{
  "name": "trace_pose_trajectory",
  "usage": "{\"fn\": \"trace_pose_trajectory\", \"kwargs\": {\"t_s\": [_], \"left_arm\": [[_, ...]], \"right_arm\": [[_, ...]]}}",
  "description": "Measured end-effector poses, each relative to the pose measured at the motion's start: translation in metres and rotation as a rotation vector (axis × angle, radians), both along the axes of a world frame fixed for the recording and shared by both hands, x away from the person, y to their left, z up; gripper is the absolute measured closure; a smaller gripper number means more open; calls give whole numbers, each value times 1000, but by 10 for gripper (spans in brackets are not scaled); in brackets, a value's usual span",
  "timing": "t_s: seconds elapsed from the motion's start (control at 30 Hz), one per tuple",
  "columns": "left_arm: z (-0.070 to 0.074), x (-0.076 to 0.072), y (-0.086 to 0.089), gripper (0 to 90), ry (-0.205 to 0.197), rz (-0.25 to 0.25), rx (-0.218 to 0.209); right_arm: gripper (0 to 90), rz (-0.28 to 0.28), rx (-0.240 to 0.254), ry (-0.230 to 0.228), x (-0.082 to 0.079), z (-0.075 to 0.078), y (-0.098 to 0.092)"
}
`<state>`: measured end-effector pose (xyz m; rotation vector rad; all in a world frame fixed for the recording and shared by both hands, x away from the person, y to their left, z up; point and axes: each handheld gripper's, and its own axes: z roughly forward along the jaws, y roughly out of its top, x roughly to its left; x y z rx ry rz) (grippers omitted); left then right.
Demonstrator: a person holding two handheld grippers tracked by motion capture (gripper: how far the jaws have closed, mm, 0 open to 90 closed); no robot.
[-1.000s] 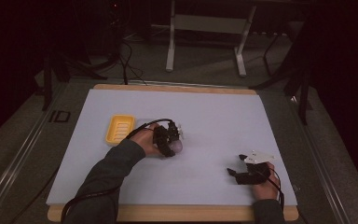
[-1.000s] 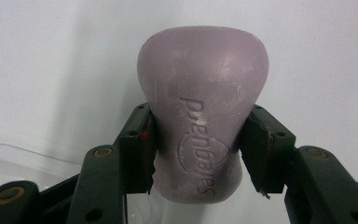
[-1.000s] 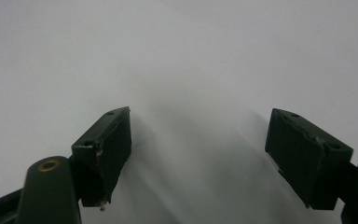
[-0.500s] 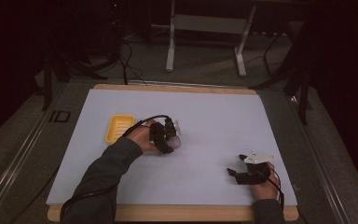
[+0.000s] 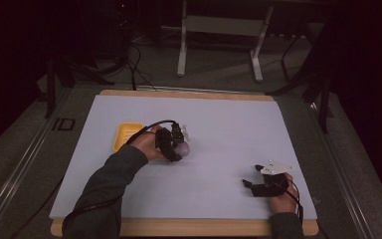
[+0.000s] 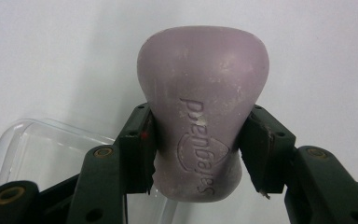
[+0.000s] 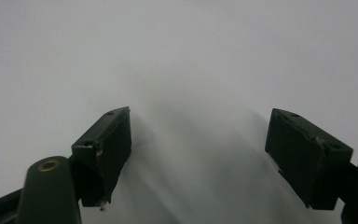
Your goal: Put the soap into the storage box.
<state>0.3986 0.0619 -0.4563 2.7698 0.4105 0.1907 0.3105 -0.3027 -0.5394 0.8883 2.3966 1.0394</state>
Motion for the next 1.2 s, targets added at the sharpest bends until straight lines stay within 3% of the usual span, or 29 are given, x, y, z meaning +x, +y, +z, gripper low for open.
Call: {"fn": "trace_pose_trajectory", "kwargs": {"t_s": [1.2], "left_arm": [[9,8,30,499,-8,66,-3]], "right_arm": [[221,0,0,0,0,0,0]]}}
